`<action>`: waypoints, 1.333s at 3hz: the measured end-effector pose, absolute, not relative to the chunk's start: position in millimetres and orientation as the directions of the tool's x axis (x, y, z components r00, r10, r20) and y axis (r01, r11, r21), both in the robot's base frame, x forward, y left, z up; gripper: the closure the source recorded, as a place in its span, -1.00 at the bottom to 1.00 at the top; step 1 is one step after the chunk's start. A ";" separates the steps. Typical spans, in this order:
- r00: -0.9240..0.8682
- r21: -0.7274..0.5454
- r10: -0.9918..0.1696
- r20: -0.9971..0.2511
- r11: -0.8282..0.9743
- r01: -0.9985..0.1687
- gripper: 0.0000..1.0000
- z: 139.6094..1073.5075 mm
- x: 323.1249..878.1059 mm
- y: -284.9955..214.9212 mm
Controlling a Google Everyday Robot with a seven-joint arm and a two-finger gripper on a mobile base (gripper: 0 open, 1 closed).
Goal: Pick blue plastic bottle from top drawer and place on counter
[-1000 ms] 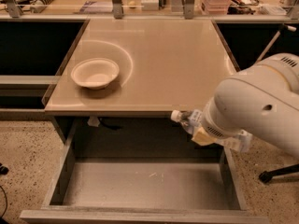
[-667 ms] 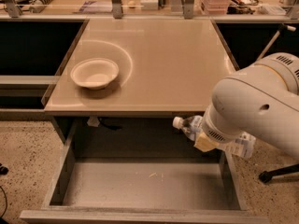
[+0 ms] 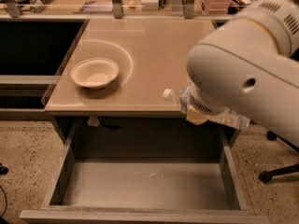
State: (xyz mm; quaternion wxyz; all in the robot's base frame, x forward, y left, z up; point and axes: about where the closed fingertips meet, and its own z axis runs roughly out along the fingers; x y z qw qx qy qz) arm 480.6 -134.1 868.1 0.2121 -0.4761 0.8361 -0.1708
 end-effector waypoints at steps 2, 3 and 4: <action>-0.425 -0.619 -0.893 -0.146 0.418 -0.665 1.00 985.2 504.9 -114.0; -0.467 -0.561 -0.859 -0.210 0.497 -0.662 1.00 963.5 560.9 -146.6; -0.521 -0.462 -0.800 -0.298 0.598 -0.655 1.00 914.7 611.5 -182.6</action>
Offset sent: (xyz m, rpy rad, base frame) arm 0.0749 0.0108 0.1321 -0.1029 -0.1238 0.0367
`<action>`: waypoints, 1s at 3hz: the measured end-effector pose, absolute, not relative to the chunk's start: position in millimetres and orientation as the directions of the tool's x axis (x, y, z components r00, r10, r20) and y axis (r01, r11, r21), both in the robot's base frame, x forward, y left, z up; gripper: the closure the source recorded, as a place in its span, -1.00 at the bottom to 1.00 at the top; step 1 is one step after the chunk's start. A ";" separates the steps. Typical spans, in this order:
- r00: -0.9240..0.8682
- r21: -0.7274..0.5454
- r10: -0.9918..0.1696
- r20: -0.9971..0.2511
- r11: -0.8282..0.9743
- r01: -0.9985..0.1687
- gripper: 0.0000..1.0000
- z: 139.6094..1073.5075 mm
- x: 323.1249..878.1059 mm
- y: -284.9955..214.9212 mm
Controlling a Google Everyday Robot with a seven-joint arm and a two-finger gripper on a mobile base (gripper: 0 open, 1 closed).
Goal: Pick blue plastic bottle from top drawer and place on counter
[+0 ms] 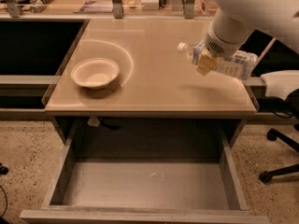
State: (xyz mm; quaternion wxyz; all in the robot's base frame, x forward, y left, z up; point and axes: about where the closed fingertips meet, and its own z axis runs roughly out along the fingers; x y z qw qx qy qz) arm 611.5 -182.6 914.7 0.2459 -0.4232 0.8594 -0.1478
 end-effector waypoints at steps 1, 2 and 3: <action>-0.547 -0.327 -0.726 -0.418 0.682 -0.655 1.00 854.8 634.2 -206.4; -0.580 -0.222 -0.665 -0.470 0.725 -0.652 1.00 817.1 640.3 -214.5; -0.580 -0.222 -0.665 -0.470 0.725 -0.652 0.62 817.1 640.3 -214.5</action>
Offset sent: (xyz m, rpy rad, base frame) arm 0.0468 -0.0517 -0.2023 0.5799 0.1901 -0.1045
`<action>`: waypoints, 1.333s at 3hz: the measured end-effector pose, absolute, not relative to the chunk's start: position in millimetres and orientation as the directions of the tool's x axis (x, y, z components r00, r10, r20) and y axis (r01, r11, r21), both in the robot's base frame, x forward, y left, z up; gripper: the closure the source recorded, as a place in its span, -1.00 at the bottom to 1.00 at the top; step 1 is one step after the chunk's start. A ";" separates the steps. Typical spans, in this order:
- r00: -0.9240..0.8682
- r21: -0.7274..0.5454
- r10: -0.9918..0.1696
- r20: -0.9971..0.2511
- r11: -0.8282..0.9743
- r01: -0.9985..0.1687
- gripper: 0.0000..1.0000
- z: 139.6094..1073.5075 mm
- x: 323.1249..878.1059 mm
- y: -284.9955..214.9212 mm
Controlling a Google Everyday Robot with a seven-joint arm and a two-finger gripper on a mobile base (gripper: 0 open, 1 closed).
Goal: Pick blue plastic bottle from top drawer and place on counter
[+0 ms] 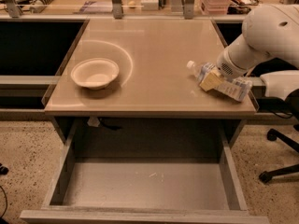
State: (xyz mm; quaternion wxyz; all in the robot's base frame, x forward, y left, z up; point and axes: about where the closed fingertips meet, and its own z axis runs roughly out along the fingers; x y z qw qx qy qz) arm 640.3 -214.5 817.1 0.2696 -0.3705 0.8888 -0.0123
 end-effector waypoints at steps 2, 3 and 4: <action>-0.580 -0.222 -0.665 -0.470 0.725 -0.652 -0.31 817.1 640.3 -214.5; -0.580 -0.221 -0.665 -0.470 0.725 -0.652 -0.78 817.1 640.3 -214.5; -0.580 -0.221 -0.665 -0.470 0.725 -0.652 -1.00 817.1 640.3 -214.5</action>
Offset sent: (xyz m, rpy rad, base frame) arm 0.0000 0.0000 0.0000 0.0000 0.0000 0.0000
